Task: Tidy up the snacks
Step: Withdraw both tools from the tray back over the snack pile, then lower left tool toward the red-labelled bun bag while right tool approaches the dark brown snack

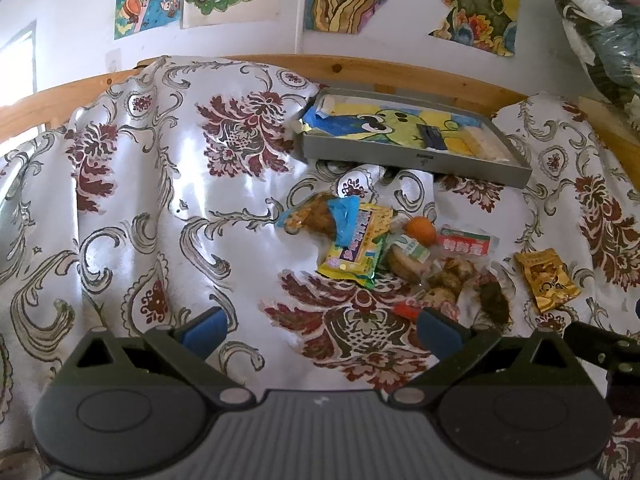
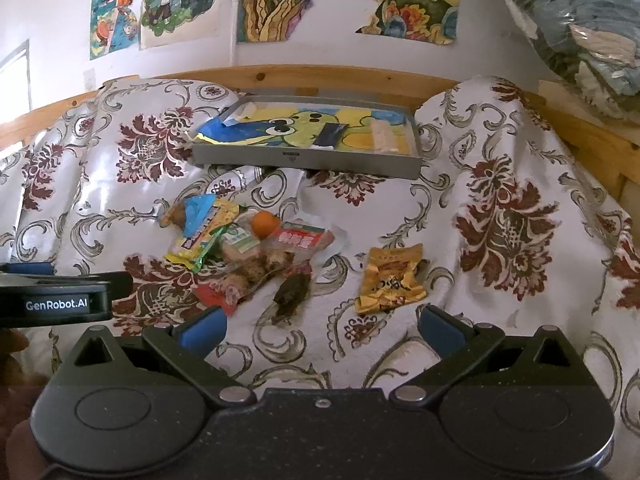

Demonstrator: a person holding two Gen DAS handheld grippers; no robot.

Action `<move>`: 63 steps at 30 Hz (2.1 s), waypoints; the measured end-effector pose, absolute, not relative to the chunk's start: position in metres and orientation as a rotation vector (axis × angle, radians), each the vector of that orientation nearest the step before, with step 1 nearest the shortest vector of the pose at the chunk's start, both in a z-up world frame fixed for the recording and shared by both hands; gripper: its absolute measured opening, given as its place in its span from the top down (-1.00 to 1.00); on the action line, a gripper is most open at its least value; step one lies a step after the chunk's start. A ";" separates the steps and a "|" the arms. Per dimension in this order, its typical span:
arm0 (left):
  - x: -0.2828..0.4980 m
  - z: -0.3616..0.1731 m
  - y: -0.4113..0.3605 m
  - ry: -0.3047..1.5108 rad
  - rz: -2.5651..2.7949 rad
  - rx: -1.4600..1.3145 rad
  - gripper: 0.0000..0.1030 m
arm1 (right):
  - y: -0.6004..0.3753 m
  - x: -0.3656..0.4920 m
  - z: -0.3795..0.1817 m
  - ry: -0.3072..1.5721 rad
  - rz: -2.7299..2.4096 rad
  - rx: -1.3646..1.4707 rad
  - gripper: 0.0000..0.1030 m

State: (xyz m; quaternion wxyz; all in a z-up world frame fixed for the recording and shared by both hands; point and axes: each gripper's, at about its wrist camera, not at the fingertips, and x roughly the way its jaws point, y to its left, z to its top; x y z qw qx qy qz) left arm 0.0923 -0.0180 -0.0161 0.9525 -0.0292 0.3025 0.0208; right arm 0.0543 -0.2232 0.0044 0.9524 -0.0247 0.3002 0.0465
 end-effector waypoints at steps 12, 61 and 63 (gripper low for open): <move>0.125 -0.020 -0.026 0.632 0.010 -0.029 -0.99 | -0.230 0.093 0.009 0.596 0.161 -0.112 -0.99; 0.215 -0.047 -0.051 0.838 -0.297 -0.132 -0.97 | -0.200 0.166 -0.057 0.762 0.343 -0.273 -0.22; 0.220 -0.046 -0.053 0.845 -0.308 -0.132 -0.96 | -0.199 0.167 -0.058 0.775 0.340 -0.273 -0.09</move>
